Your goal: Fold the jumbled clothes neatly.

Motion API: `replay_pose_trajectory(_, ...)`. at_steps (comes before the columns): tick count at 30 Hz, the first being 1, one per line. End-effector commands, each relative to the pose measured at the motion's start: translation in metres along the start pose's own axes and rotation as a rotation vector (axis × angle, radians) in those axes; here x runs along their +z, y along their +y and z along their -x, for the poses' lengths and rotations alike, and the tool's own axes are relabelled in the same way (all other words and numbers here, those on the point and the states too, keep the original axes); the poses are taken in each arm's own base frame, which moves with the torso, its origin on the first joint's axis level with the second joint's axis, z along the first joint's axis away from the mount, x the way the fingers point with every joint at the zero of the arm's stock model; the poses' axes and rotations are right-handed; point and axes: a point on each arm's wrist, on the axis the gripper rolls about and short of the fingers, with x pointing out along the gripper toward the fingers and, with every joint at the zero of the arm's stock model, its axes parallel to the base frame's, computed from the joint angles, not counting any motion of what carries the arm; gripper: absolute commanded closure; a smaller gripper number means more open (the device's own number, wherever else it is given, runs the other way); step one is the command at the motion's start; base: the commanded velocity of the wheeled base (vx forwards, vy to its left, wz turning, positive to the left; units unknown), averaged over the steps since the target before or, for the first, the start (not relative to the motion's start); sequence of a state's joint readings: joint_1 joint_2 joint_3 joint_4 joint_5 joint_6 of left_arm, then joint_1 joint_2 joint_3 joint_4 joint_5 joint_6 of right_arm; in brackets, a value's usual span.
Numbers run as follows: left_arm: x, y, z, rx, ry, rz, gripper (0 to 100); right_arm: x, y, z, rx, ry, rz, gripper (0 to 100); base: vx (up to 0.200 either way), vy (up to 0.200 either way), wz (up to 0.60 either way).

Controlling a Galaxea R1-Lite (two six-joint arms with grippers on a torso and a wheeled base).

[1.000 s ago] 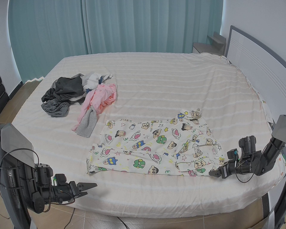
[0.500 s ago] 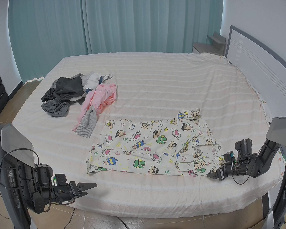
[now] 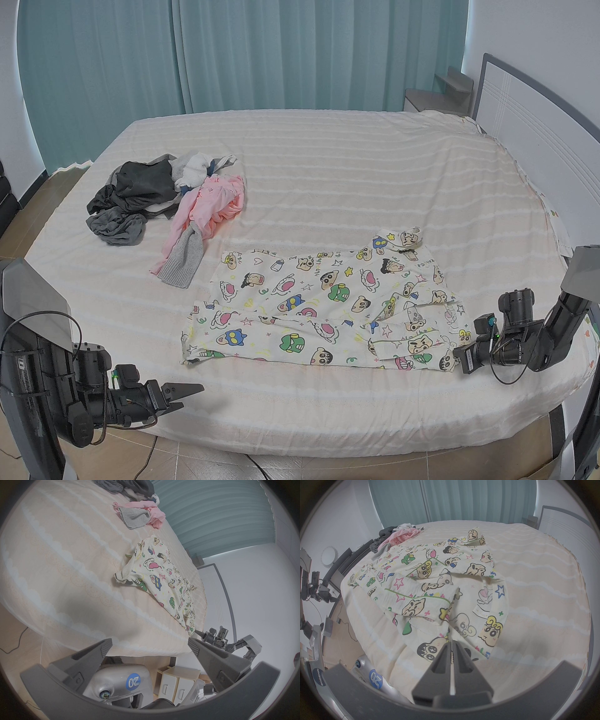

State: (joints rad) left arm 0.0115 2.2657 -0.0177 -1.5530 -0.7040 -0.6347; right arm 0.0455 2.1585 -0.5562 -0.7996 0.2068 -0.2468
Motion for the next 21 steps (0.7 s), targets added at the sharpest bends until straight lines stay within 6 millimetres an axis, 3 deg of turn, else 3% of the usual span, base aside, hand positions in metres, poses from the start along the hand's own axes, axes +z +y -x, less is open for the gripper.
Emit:
replay_pose_trajectory(1, -0.0021, -0.0002, 0.0020, 0.001, 0.000, 0.002, 0, 0.0040, -0.0046, 0.0055, -0.016, -0.020, -0.004, 100, 0.000, 0.000, 0.00)
replay_pose_trajectory(14, -0.0021, -0.0002, 0.0020, 0.001, 0.000, 0.002, 0, -0.0019, -0.0055, 0.0110, 0.027, -0.016, -0.019, 100, 0.000, 0.000, 0.00)
replay_pose_trajectory(15, -0.0021, -0.0002, 0.0020, 0.001, 0.000, 0.002, 0, -0.0019, -0.0055, 0.0110, 0.027, -0.016, -0.019, 0, 0.000, 0.000, 0.00)
replay_pose_trajectory(21, -0.0021, -0.0002, 0.0020, 0.001, 0.000, 0.002, 0, 0.0005, -0.0040, 0.0093, 0.054, -0.028, -0.014, 0, 0.000, 0.000, 0.00)
